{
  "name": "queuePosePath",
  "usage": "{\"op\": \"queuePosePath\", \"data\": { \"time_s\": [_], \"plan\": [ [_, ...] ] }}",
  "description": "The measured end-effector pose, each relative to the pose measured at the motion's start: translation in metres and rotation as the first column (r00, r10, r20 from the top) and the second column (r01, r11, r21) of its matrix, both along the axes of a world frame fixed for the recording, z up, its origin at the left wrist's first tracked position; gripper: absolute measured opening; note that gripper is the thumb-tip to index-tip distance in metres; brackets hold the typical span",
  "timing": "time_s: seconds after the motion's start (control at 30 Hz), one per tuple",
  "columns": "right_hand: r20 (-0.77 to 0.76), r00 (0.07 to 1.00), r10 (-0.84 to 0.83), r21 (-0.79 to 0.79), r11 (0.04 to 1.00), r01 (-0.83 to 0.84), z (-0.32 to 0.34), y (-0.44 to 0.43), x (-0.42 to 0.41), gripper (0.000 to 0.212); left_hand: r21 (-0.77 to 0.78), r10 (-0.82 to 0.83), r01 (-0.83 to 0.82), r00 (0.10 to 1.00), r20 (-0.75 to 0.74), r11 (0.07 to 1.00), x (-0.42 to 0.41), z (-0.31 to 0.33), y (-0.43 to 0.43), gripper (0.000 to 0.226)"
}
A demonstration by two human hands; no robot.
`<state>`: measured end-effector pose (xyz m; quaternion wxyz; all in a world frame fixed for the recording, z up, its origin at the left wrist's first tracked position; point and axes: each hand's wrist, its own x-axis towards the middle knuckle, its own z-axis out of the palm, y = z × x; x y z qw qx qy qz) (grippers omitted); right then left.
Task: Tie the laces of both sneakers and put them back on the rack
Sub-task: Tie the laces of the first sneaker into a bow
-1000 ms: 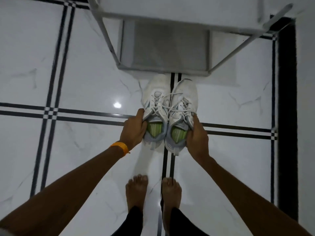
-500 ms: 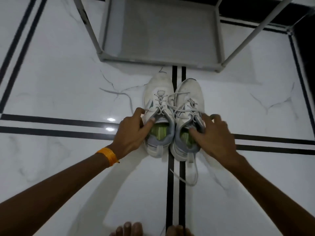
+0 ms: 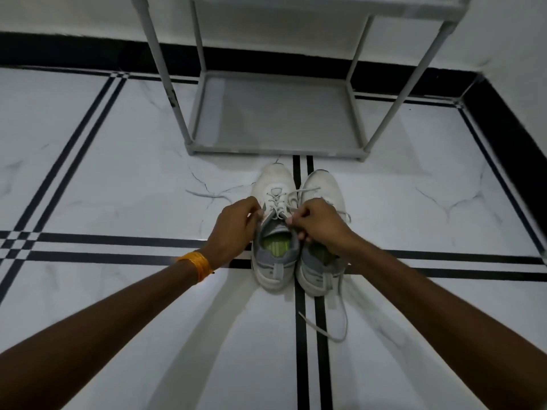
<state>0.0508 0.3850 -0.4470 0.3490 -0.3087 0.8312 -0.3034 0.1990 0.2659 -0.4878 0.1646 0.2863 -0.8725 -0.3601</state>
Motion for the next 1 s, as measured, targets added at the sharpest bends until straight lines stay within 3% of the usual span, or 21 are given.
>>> {"op": "queuePosePath", "data": {
  "time_s": [0.07,0.17,0.27,0.37,0.47,0.57,0.7,0.87,1.0],
  "plan": [
    [0.023,0.999,-0.025,0.045,0.999,0.024,0.001,-0.003,-0.004,0.029,0.169,0.061,-0.065,0.998,0.026,0.984,-0.004,0.004,0.005,0.022],
    [-0.025,1.0,0.017,0.093,0.996,-0.015,0.0,-0.007,-0.001,0.034,0.45,0.112,-0.142,0.989,0.092,0.882,-0.011,0.008,0.005,0.023],
    [-0.042,0.999,-0.016,0.113,0.993,0.021,-0.002,-0.012,0.003,0.028,0.587,0.163,-0.196,0.981,0.11,0.785,-0.015,0.009,0.002,0.023],
    [0.129,0.972,-0.198,0.083,0.979,0.188,-0.002,-0.015,0.003,0.022,0.69,0.324,-0.304,0.94,0.106,0.657,-0.018,0.01,0.003,0.023],
    [0.203,0.945,-0.258,0.012,0.965,0.261,-0.006,-0.016,0.004,0.025,0.758,0.426,-0.32,0.903,0.062,0.569,-0.021,0.007,0.002,0.04],
    [0.114,0.949,-0.294,-0.075,0.95,0.304,-0.012,-0.01,0.009,0.035,0.728,0.475,-0.353,0.879,0.044,0.587,-0.02,-0.001,0.001,0.052],
    [-0.002,0.948,-0.317,-0.126,0.941,0.315,-0.024,-0.01,0.01,0.052,0.61,0.496,-0.422,0.867,0.054,0.671,-0.018,-0.005,0.004,0.051],
    [-0.156,0.95,-0.269,-0.128,0.959,0.251,-0.028,-0.008,0.012,0.05,0.536,0.467,-0.427,0.882,0.067,0.728,-0.014,-0.006,0.006,0.051],
    [-0.139,0.977,-0.164,-0.107,0.983,0.149,-0.018,-0.003,0.006,0.045,0.466,0.377,-0.345,0.926,0.026,0.815,-0.008,0.011,0.0,0.05]
  ]
}}
